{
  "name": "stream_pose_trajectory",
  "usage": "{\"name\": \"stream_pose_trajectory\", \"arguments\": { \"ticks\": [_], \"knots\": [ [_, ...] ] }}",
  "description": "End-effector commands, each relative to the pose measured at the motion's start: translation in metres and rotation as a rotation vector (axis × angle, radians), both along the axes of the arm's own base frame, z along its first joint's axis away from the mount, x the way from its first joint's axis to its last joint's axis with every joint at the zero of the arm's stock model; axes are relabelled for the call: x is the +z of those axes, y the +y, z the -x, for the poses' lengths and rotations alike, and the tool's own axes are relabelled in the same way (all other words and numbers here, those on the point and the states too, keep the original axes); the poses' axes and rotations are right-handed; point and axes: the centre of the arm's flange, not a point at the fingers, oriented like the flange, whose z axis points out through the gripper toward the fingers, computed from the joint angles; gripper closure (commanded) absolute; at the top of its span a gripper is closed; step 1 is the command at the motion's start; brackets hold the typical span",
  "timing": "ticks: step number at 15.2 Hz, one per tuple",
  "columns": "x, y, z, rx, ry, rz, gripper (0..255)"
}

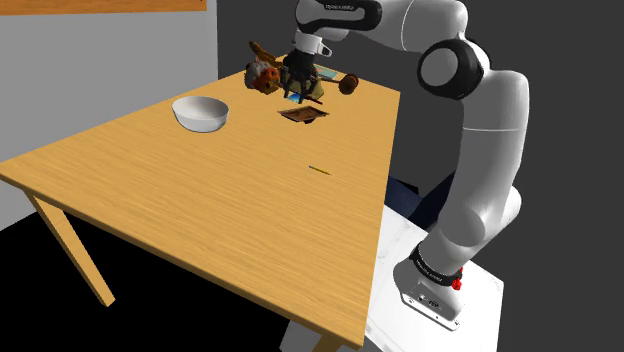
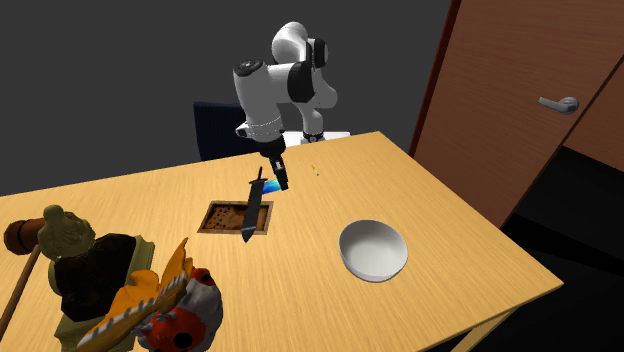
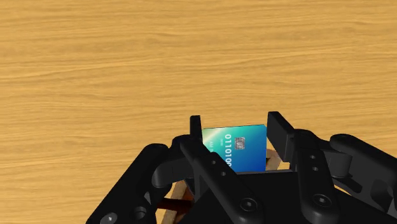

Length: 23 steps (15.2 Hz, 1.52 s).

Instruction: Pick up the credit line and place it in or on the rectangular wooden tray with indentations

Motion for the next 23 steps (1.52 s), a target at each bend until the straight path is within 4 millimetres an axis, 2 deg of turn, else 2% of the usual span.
{"name": "stream_pose_trajectory", "arguments": {
  "ticks": [1,8,23],
  "knots": [
    [0.000,-0.026,-0.006,0.001,0.000,0.000,255],
    [0.003,-0.114,-0.025,0.001,0.000,0.000,255],
    [-0.076,-0.114,-0.025,0.001,0.000,0.000,255]
  ]
}}
